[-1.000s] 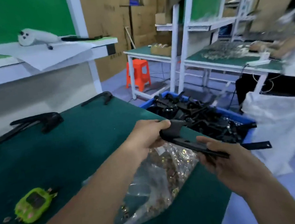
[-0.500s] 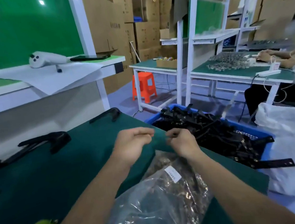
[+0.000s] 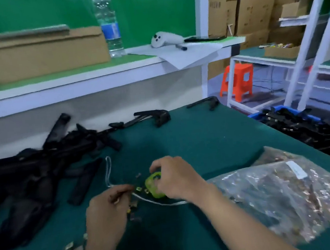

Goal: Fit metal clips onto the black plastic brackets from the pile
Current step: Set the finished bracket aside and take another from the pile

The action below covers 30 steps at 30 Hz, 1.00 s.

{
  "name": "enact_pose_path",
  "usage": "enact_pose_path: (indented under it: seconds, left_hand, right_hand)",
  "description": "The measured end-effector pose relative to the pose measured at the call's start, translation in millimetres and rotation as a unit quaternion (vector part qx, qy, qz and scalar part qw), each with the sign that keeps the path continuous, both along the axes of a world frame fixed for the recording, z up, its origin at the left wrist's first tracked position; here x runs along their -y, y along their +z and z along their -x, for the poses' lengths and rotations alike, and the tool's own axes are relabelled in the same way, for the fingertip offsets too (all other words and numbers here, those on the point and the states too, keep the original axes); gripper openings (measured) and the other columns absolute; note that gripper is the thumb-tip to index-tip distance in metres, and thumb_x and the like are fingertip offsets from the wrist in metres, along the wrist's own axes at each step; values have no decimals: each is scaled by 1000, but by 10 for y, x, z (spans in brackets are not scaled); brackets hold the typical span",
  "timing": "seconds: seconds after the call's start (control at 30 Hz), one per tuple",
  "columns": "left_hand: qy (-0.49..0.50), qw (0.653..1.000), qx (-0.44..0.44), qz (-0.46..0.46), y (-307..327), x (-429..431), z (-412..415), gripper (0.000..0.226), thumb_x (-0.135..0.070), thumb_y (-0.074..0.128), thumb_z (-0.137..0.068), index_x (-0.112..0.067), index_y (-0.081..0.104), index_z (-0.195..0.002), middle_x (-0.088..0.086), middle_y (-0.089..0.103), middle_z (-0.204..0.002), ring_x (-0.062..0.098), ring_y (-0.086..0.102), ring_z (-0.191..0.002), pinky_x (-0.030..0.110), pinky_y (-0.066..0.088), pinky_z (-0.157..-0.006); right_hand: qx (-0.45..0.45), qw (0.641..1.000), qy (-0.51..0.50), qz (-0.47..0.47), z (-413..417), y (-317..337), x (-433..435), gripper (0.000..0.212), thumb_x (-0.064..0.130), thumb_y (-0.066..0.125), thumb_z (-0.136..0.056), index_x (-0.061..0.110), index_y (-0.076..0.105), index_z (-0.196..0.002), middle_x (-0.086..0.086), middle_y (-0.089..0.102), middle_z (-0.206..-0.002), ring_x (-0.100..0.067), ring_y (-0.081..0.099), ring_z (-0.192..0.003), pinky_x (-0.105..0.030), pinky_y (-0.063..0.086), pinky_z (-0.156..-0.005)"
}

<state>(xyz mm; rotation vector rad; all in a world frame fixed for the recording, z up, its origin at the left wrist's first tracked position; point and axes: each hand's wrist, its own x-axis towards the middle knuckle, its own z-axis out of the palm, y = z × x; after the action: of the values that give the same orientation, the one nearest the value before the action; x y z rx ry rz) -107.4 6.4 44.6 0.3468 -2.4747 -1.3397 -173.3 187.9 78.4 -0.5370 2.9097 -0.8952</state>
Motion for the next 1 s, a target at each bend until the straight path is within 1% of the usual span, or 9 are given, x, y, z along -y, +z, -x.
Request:
enact_pose_path:
  seconds: [0.17,0.23,0.3,0.4,0.5,0.63,0.77,0.93,1.0]
  left_hand:
    - [114,987,54,100,-131,737,-448,31,-21,68,-91,-52,71,-88,-19,73,-78,3,62,-52,15,44,-48]
    - [128,981,72,125,-203,881,-560,25,-30,71,-89,-45,73,-109,-12,74,-104,-1,59,-64,12,41,-61]
    - [84,984,98,122,-263,923,-634,47,-43,73,-87,-49,59,-131,-21,68,-115,-11,53,-74,4,39,-67]
    - [25,976,111,188,-381,881,-656,67,-57,67,-87,-58,32,-144,-31,53,-114,-8,51,-100,11,43,-88]
    - [10,973,90,211,-433,819,-571,29,-54,62,-90,-48,65,-119,-24,55,-106,3,50,-108,21,39,-92]
    - [-20,976,63,206,-467,720,-511,22,-42,63,-94,-42,70,-115,-21,59,-104,3,50,-102,14,30,-87]
    - [3,984,44,170,-480,747,-556,33,-35,60,-97,-43,61,-129,-22,58,-107,4,52,-98,14,35,-86]
    - [82,987,-39,134,-465,803,-612,20,-28,57,-102,-33,67,-118,-21,52,-96,8,57,-79,34,52,-74]
    - [95,988,-35,117,-471,831,-617,13,-32,57,-101,-32,69,-97,-19,54,-87,6,56,-75,30,49,-68]
  right_hand:
    - [48,997,57,-32,178,-103,744,45,24,61,-94,25,55,-139,2,66,-95,-24,64,-96,-36,52,-91]
    - [74,994,71,-37,281,-164,1043,54,17,58,-96,26,45,-148,0,60,-85,-20,61,-77,-34,51,-70]
    - [97,991,84,-42,388,-230,1302,60,14,54,-97,26,35,-153,-2,62,-87,-18,57,-66,-32,45,-56]
    - [84,990,101,-48,544,-257,1629,64,12,51,-98,25,27,-157,-8,60,-128,-24,60,-96,-32,49,-68]
    - [-2,982,150,-118,679,-281,1930,78,4,59,-92,28,23,-157,-3,23,-162,-28,26,-146,-43,38,-112]
    - [-70,956,232,-168,701,-410,2186,60,-2,71,-79,22,47,-128,-3,36,-144,-29,32,-137,-44,43,-104]
    - [-150,947,232,-162,658,-451,2190,45,0,73,-75,23,43,-99,2,47,-118,-22,43,-118,-37,47,-84]
    - [-100,976,112,155,467,-224,1794,38,-2,59,-77,30,48,-94,4,60,-89,-12,53,-70,-33,42,-57]
    - [-11,950,44,308,328,-122,1619,35,-4,60,-79,29,54,-89,4,68,-99,-11,61,-80,-28,48,-65]
